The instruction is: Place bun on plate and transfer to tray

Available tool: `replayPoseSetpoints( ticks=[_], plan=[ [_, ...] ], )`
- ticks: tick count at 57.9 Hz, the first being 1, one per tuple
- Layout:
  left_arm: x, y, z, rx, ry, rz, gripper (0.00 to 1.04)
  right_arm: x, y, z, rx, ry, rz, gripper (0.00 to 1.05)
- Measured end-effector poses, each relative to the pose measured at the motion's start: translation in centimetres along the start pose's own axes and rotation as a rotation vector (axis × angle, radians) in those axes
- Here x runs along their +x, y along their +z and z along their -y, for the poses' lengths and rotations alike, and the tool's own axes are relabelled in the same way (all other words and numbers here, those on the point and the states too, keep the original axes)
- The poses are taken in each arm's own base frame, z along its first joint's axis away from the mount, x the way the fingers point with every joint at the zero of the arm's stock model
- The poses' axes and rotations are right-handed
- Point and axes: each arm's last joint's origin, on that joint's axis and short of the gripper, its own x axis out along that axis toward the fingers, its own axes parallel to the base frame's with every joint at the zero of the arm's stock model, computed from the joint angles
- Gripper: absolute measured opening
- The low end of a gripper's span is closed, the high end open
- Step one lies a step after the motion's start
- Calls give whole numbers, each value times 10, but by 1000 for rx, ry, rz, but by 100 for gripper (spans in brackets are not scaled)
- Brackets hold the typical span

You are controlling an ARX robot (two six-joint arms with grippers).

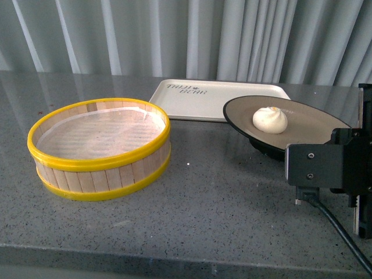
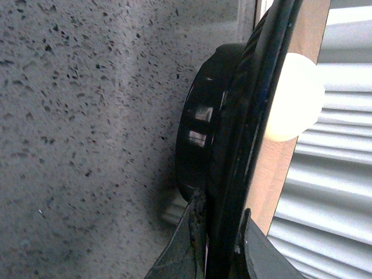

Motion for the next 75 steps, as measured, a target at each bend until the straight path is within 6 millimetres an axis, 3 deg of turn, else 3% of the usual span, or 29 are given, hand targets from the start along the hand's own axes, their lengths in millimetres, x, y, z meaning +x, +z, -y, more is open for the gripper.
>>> replayPoseSetpoints(
  ticks=[12,19,27,36,53,75],
  plan=[
    [0,0,0,0,0,0,98,-20,-6,25,-79,8,32,3],
    [0,0,0,0,0,0,98,-19,-19,44,-93,51,57,3],
    [0,0,0,0,0,0,98,-1,-47,82,-105,52,29,3],
    [0,0,0,0,0,0,98,23,-67,103,-104,56,3,3],
    [0,0,0,0,0,0,98,75,-94,120,-131,48,-8,3],
    [0,0,0,0,0,0,98,127,-98,134,-167,82,14,3]
  ],
)
